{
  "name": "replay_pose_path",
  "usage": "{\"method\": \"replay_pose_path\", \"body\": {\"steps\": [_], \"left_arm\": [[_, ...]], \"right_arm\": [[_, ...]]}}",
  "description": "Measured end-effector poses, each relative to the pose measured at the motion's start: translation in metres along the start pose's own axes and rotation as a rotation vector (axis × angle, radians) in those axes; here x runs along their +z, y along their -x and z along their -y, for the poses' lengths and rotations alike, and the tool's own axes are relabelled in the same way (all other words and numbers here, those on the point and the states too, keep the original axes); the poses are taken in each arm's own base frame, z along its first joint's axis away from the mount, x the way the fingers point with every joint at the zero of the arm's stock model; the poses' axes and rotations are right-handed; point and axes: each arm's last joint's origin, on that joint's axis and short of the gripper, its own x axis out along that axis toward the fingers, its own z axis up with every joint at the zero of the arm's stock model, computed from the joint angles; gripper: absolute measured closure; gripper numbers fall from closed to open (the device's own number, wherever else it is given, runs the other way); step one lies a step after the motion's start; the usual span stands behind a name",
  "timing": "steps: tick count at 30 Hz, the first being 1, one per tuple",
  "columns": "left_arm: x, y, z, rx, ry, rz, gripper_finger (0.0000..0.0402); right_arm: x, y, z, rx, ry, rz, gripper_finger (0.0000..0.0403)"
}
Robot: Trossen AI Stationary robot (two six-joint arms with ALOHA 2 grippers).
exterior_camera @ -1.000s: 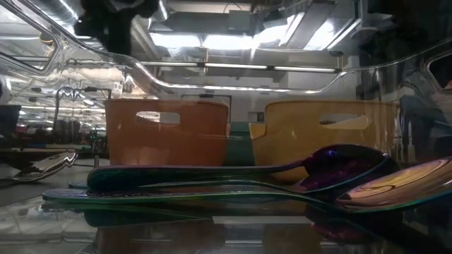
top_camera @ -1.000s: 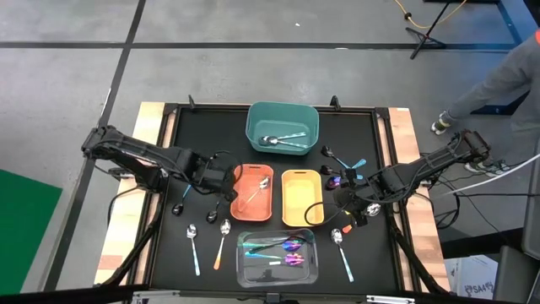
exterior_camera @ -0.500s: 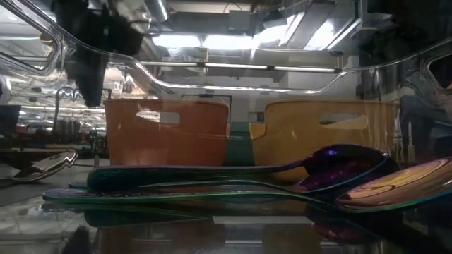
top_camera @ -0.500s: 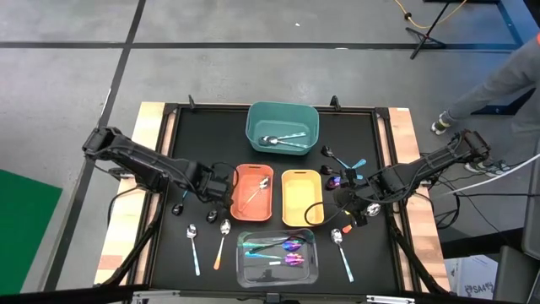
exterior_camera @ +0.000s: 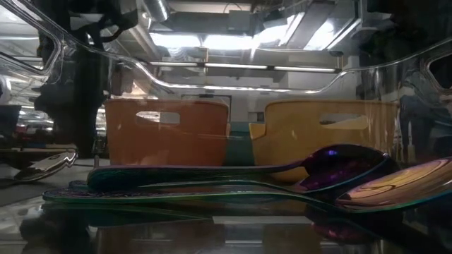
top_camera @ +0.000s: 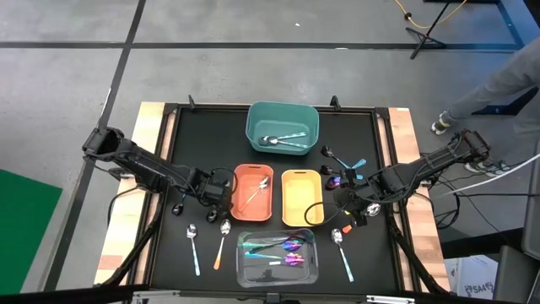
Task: Sort silverware by color (type)
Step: Put the light blue spoon into the yellow bin
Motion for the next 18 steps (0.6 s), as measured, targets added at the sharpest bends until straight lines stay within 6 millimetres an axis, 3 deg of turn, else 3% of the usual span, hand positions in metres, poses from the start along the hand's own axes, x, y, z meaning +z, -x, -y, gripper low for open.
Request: {"method": "replay_pose_path", "body": {"steps": [18], "left_arm": [[-0.017, -0.009, -0.004, -0.002, 0.021, 0.005, 0.0331]], "right_arm": [[0.001, 0.0, 0.0, 0.003, -0.002, 0.012, 0.0274]]}}
